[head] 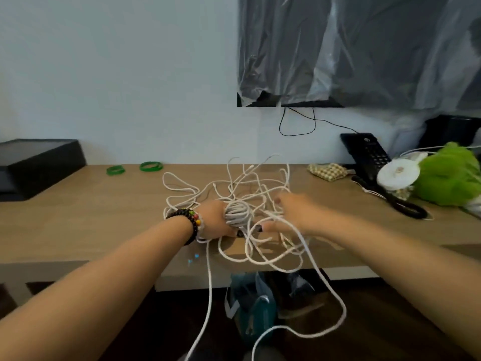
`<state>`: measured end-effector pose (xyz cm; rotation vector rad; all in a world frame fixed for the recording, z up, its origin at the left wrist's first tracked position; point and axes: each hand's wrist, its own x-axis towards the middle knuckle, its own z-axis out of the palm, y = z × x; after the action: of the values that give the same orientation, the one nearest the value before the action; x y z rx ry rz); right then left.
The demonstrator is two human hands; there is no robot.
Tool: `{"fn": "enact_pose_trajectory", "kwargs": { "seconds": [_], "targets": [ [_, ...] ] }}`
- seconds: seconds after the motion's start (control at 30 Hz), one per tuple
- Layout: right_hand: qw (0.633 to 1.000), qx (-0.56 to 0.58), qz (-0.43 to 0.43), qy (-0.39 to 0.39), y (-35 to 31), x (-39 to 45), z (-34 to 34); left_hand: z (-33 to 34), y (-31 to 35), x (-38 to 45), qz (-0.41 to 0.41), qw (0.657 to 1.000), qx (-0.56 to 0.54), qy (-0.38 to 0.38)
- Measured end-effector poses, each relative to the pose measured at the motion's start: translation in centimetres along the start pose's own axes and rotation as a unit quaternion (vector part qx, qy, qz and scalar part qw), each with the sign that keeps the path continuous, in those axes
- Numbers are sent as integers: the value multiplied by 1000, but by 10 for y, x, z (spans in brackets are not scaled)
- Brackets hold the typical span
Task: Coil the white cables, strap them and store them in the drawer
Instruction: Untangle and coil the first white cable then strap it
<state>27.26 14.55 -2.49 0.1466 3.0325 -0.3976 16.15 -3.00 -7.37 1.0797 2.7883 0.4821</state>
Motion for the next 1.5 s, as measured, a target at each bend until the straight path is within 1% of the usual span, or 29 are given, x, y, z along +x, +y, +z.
{"fn": "enact_pose_trajectory", "kwargs": {
  "seconds": [0.07,0.17,0.3,0.4,0.53,0.63,0.73,0.8,0.9,1.0,1.13,1.2,1.27,1.37,1.5],
  "targets": [
    [1000,16,6,15,8,15,27,-3,-3,9,-4,1000,-1,4],
    [998,28,3,48,15,44,48,-1,-17,26,-14,1000,1,26],
    [989,-65,-8,135,27,88,63,2,-38,50,-35,995,8,97],
    [980,-66,-15,185,35,128,68,4,-51,73,-48,988,1,147],
    [979,-39,1,199,33,178,66,9,-75,116,-87,974,7,207],
    [975,-29,11,218,30,204,64,8,-87,138,-99,969,4,226],
    [972,-18,13,232,28,211,62,5,-90,146,-85,970,3,228],
    [974,-7,23,225,27,205,59,1,-88,143,-80,975,-3,206],
    [978,-49,25,201,26,192,45,-12,-84,130,-75,984,-7,159],
    [977,-73,0,203,26,178,15,-31,-76,114,-78,984,-17,157],
    [976,32,-26,216,22,165,-40,-68,-57,89,-93,974,-24,203],
    [973,57,-38,219,14,157,-70,-86,-48,78,-89,970,-31,223],
    [963,122,-57,233,3,141,-98,-100,-38,67,-89,965,-30,245],
    [927,212,-93,296,-13,120,-136,-116,-26,53,-89,958,-18,271],
    [852,335,-118,384,-35,91,-180,-131,-13,36,-100,949,19,299]
  ]
}}
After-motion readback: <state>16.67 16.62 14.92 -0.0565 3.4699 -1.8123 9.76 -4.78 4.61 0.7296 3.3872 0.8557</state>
